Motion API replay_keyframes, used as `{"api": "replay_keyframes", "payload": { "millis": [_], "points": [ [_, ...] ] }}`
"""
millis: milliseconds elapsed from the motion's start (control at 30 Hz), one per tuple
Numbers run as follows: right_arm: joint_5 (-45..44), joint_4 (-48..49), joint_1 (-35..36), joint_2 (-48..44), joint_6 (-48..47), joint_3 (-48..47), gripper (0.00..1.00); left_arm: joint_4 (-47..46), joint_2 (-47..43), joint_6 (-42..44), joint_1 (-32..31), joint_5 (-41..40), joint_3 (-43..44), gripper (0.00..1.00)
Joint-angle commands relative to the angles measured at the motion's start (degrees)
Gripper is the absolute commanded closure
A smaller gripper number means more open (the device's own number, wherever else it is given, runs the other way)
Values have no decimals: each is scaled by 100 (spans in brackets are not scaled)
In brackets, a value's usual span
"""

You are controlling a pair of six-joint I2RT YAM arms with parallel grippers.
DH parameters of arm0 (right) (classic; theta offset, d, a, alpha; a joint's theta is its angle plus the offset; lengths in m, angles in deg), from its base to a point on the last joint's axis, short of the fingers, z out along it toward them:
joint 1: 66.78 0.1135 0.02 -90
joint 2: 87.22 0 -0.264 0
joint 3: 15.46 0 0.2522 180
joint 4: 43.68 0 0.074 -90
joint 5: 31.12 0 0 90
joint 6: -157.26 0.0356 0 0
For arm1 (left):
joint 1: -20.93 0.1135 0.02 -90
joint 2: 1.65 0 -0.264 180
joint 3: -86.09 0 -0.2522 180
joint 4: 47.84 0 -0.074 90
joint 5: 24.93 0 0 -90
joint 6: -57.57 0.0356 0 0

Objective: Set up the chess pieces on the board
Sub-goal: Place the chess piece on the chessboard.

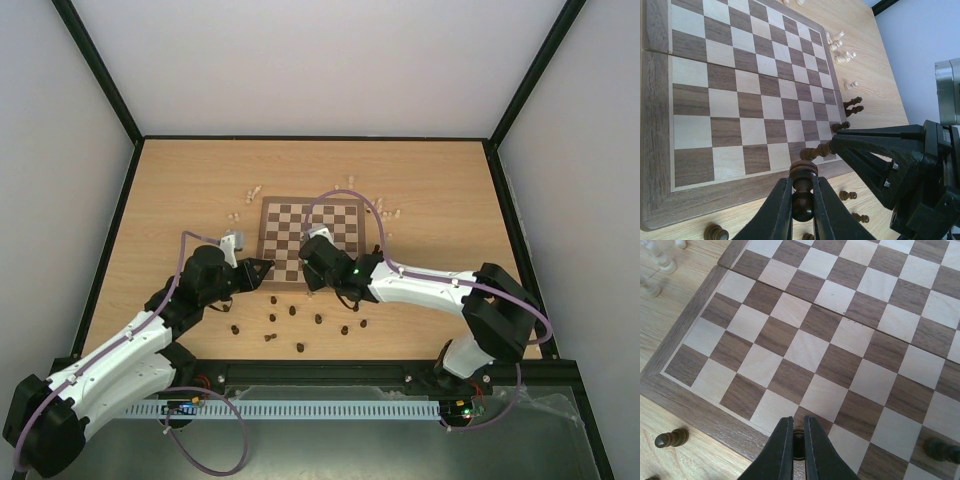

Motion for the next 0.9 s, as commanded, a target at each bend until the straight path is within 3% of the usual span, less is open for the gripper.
{"api": "replay_keyframes", "payload": {
  "millis": [0, 867],
  "points": [
    [-39, 66, 102, 154, -64, -55, 96, -119, 15, -32, -13, 12, -64, 96],
    [-45, -6, 269, 717, -189, -575, 93, 20, 5, -23, -19, -76, -61, 96]
  ]
}}
